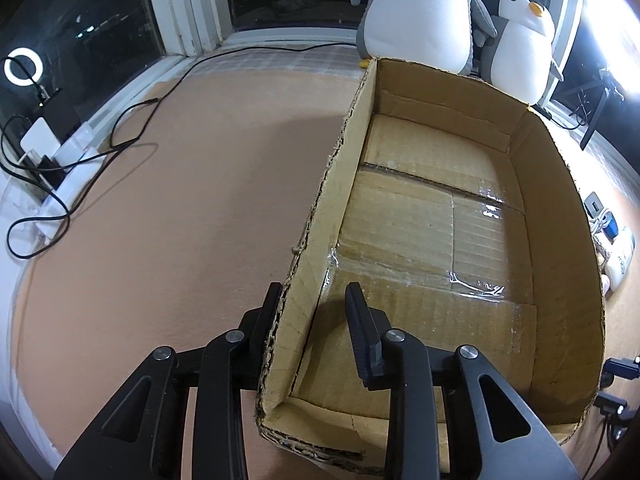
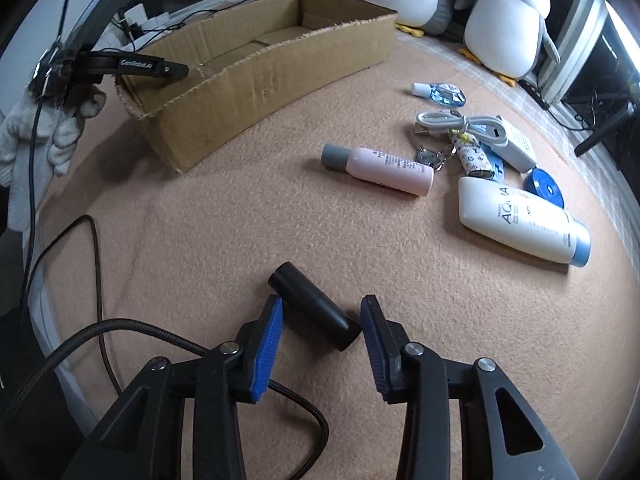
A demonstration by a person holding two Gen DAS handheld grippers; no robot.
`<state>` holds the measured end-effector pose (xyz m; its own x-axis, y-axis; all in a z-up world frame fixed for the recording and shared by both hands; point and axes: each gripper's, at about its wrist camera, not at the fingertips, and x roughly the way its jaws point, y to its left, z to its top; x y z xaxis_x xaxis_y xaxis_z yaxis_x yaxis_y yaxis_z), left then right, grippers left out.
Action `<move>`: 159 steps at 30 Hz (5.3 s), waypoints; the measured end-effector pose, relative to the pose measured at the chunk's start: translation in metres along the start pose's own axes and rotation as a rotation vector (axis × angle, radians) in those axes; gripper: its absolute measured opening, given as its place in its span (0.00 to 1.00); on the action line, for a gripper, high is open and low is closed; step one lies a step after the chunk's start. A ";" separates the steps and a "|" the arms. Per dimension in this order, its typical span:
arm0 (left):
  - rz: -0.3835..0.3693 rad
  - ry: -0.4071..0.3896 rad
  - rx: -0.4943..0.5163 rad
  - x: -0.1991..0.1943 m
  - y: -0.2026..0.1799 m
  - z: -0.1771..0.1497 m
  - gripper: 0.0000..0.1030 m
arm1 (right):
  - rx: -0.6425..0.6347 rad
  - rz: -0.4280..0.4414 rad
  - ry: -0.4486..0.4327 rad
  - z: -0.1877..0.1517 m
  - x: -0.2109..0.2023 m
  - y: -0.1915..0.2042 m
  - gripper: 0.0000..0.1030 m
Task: Organize rigid objects
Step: 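Grasp the black cylinder with the right gripper, then carry the black cylinder into the box and open the right gripper, then move the right gripper back toward the white AQUA bottle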
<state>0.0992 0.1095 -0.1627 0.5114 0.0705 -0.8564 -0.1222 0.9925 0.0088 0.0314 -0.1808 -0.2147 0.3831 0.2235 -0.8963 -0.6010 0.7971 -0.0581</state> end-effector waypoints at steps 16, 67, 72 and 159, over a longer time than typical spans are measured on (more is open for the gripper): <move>-0.016 -0.005 -0.009 0.002 0.003 0.001 0.27 | 0.219 0.044 -0.064 0.014 0.006 -0.019 0.14; -0.024 -0.008 -0.004 0.001 0.002 -0.002 0.24 | 0.145 0.112 -0.226 0.141 -0.006 0.071 0.14; -0.023 -0.009 -0.003 0.001 0.002 -0.002 0.24 | 0.140 0.100 -0.245 0.142 -0.009 0.072 0.35; -0.019 -0.004 0.000 0.000 0.000 -0.002 0.24 | 0.751 0.198 -0.046 0.015 0.003 -0.183 0.52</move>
<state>0.0974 0.1096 -0.1640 0.5170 0.0522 -0.8544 -0.1123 0.9936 -0.0073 0.1529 -0.3176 -0.2000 0.3568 0.4111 -0.8389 -0.0312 0.9027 0.4291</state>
